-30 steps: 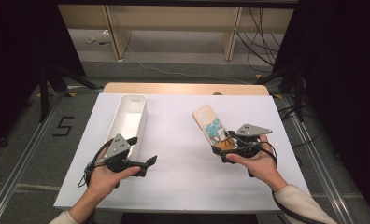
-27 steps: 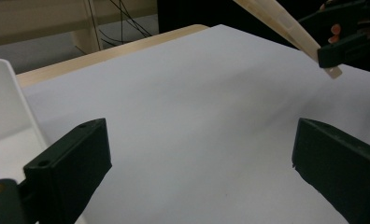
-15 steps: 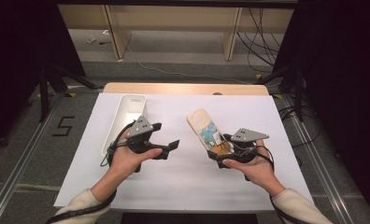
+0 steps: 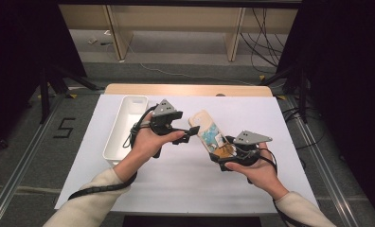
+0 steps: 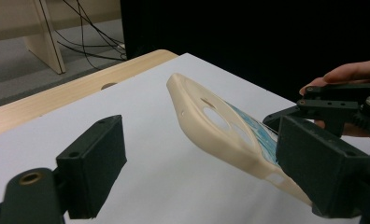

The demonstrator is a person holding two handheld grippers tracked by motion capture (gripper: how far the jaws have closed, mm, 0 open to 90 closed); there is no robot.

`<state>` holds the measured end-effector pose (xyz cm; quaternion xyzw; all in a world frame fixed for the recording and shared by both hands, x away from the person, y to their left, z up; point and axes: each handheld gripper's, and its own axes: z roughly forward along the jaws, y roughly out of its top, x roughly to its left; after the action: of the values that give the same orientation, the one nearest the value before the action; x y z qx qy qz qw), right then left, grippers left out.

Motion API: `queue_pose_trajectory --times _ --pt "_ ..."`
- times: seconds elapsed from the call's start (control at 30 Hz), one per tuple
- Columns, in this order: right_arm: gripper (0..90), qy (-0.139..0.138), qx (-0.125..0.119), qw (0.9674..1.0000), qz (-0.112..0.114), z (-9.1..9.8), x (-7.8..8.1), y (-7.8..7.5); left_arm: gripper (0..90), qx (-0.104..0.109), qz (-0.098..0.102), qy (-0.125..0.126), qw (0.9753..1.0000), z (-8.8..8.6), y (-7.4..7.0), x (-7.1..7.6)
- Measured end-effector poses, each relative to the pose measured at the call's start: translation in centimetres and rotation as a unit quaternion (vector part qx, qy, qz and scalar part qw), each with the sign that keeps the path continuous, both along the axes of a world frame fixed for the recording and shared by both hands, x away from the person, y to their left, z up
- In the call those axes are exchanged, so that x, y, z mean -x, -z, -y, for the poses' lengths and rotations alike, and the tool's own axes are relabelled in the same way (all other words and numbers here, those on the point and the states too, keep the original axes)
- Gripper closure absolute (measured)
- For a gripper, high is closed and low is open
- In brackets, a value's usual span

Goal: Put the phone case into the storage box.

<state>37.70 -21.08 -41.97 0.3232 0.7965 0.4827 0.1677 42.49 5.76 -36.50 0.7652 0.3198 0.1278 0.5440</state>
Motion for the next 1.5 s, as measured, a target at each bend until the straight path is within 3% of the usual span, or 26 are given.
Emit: queue_pose_trajectory --times 0.13,0.57,0.77,1.17,1.5 --pt "11.9 -0.002 0.0 1.0 0.001 0.0 0.0 0.0 16.0 0.009 -0.011 0.001 0.9999 0.6 0.0 -0.7" --pt "11.9 -0.001 0.001 1.0 0.003 -0.1 0.0 0.0 20.3 -0.005 -0.023 -0.005 0.9997 2.2 -0.2 -2.3" --pt "11.9 -0.001 0.003 1.0 0.006 -0.1 0.0 0.0 23.5 -0.001 -0.037 -0.001 0.9993 2.8 0.0 -2.9" --pt "11.8 0.0 0.004 0.9999 0.012 -0.2 0.0 -0.1 34.4 -0.007 -0.049 0.002 0.9988 3.6 0.2 -3.3" --pt "11.8 0.002 0.006 0.9998 0.018 -0.2 0.0 -0.1 43.2 0.005 -0.07 0.004 0.9976 3.8 0.5 -3.5"
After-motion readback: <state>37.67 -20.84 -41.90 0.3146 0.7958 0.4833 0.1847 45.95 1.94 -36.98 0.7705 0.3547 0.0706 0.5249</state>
